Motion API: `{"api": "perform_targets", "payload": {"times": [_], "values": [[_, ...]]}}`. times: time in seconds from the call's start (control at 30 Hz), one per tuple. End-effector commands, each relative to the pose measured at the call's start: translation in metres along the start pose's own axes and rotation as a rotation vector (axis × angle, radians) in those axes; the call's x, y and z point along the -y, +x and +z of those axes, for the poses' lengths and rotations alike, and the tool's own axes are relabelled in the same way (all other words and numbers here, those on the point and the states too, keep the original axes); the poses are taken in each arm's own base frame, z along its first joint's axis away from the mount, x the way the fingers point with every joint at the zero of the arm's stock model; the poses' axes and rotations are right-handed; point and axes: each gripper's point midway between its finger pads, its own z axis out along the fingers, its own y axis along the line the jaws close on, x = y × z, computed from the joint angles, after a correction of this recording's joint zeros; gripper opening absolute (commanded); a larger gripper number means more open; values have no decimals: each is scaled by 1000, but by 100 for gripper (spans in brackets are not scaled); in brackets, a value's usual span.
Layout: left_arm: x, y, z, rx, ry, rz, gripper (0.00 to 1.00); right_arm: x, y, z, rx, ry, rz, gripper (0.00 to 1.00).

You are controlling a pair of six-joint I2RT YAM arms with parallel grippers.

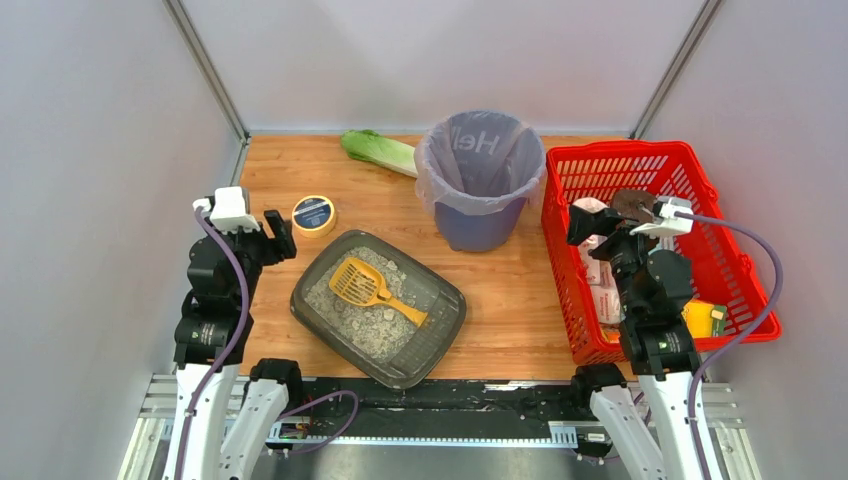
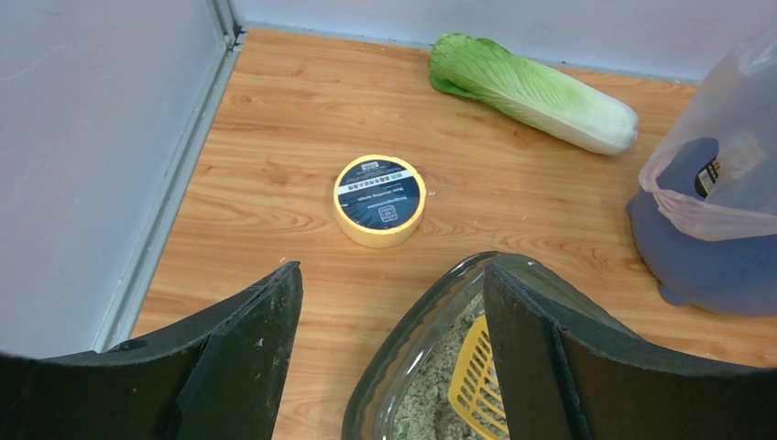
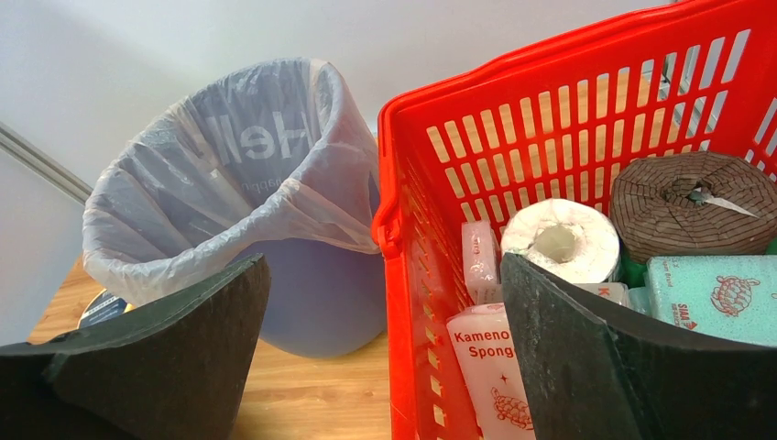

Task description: Clean the litter box

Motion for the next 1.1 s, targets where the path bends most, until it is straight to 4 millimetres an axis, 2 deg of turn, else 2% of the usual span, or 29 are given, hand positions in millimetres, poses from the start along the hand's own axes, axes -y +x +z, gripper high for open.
{"api": "perform_targets", "payload": {"times": [0.0,0.13,0.23,0.27,0.3,0.37,0.43,0.47,0.5,0.53,0.57,0.6,0.63,0.67,0.73,0.8,0.83,0.87,0.9,0.93,0.97,1.0,1.03,1.07], "values": [[-7,-11,0,39,-47,-23,80,-5,-23,-5,64,-7,-2,100],[-9,-11,2,32,-62,-28,81,-8,-25,-6,57,-19,-8,100],[-16,-16,2,50,-103,-38,81,-6,-31,-9,55,0,-22,99],[-18,-21,0,59,-114,-39,81,-7,-40,-11,67,4,-29,98],[-20,-23,1,52,-129,-42,82,-7,-38,-12,47,8,-41,97],[-14,-34,-1,60,-102,-39,82,-10,-42,-14,41,-5,-65,95],[-1,-39,4,44,-34,-46,82,-17,-50,-16,41,-31,-79,92],[4,-50,2,58,-12,-50,82,-25,-50,-17,29,-74,-84,90],[5,-50,8,35,-18,-42,81,-34,-55,-18,27,-114,-88,87],[7,-55,9,29,-21,-26,81,-36,-52,-14,6,-126,-90,83],[7,-68,3,31,-34,-5,81,-41,-51,-13,-14,-145,-91,82],[0,-71,8,12,-81,27,81,-41,-46,-13,-55,-145,-96,81],[2,-76,7,11,-79,35,81,-46,-51,-11,-74,-155,-102,79],[9,-87,2,22,-53,41,81,-49,-46,-11,-105,-175,-124,78],[21,-90,6,16,3,46,81,-55,-40,-12,-154,-195,-146,76],[34,-85,14,1,72,56,81,-58,-34,-14,-187,-211,-175,76],[40,-86,18,18,100,58,81,-67,-27,-14,-217,-245,-187,75],[49,-70,25,-14,150,65,81,-70,-28,-14,-218,-240,-198,75],[54,-64,29,-25,180,68,81,-73,-22,-14,-240,-249,-220,75],[60,-61,32,-19,207,65,81,-90,-10,-16,-271,-300,-247,75],[64,-47,38,-49,232,68,81,-90,-7,-13,-271,-270,-275,75],[70,-40,41,-66,260,54,81,-98,-1,-14,-284,-286,-299,75],[71,-34,44,-80,267,49,81,-125,16,-20,-321,-371,-338,75],[72,-25,47,-104,273,47,81,-134,20,-21,-317,-382,-359,75]]}}
